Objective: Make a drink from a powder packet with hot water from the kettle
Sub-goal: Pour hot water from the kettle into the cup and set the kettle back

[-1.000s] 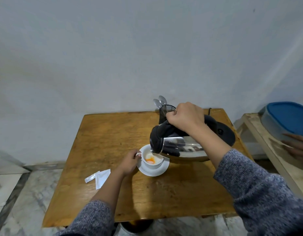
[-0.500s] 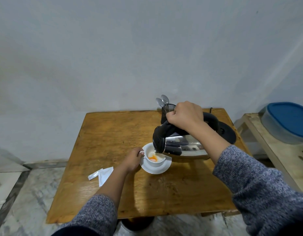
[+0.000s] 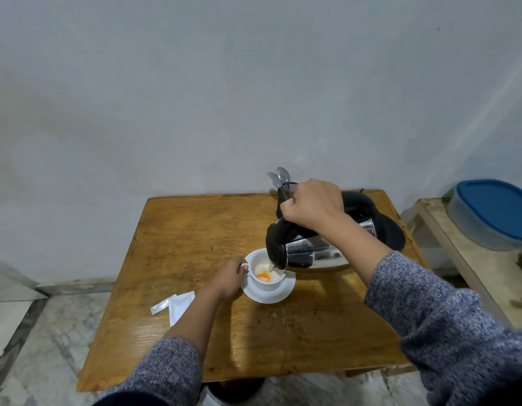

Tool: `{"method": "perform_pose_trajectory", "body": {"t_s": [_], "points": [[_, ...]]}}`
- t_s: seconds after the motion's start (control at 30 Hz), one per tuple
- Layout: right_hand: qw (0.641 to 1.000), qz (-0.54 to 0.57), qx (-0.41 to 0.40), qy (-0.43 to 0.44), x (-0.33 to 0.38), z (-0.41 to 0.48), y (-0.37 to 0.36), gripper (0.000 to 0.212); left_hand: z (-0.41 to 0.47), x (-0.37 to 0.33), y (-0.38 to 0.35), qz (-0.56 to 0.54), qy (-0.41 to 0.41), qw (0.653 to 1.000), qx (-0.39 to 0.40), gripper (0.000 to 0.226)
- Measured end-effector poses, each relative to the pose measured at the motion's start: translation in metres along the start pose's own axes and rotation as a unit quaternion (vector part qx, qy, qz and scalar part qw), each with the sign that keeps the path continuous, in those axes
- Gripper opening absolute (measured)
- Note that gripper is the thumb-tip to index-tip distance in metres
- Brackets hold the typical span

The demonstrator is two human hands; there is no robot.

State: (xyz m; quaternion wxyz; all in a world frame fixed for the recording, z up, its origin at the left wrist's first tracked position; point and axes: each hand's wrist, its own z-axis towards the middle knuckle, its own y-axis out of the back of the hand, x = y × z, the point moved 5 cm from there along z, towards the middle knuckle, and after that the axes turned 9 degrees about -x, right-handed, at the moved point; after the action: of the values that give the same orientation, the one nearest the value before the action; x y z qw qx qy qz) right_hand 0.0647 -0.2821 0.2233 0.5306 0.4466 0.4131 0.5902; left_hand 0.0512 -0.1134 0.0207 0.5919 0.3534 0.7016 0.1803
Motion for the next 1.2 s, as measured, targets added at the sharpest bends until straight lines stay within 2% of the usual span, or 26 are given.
{"method": "perform_pose_trajectory", "body": {"t_s": [0.2, 0.33, 0.53, 0.63, 0.87, 1.07, 1.2], "points": [[1.000, 0.014, -0.019, 0.005, 0.003, 0.001, 0.008, 0.024, 0.000, 0.000, 0.001, 0.001, 0.011, 1.000, 0.007, 0.026], [1.000, 0.005, -0.021, 0.004, 0.003, 0.000, 0.011, 0.034, -0.001, 0.000, 0.000, 0.000, 0.019, 1.000, 0.008, 0.026], [1.000, 0.003, -0.023, -0.002, 0.001, 0.001, 0.014, 0.020, 0.000, -0.001, 0.000, 0.007, 0.019, 1.000, 0.002, 0.027], [1.000, 0.000, -0.025, -0.009, 0.001, 0.002, 0.015, 0.031, 0.000, -0.002, 0.000, 0.009, 0.020, 1.000, 0.005, 0.028], [1.000, 0.003, -0.025, 0.002, 0.003, 0.002, 0.017, 0.035, 0.000, -0.001, 0.000, 0.008, 0.026, 1.000, 0.013, 0.029], [1.000, 0.009, -0.010, 0.021, 0.008, 0.000, 0.024, 0.027, 0.001, -0.002, 0.000, 0.015, 0.026, 0.999, 0.013, 0.029], [0.999, 0.011, 0.006, 0.040, 0.014, -0.002, 0.028, 0.007, 0.003, -0.001, 0.001, 0.020, 0.023, 0.999, 0.018, 0.029]]}}
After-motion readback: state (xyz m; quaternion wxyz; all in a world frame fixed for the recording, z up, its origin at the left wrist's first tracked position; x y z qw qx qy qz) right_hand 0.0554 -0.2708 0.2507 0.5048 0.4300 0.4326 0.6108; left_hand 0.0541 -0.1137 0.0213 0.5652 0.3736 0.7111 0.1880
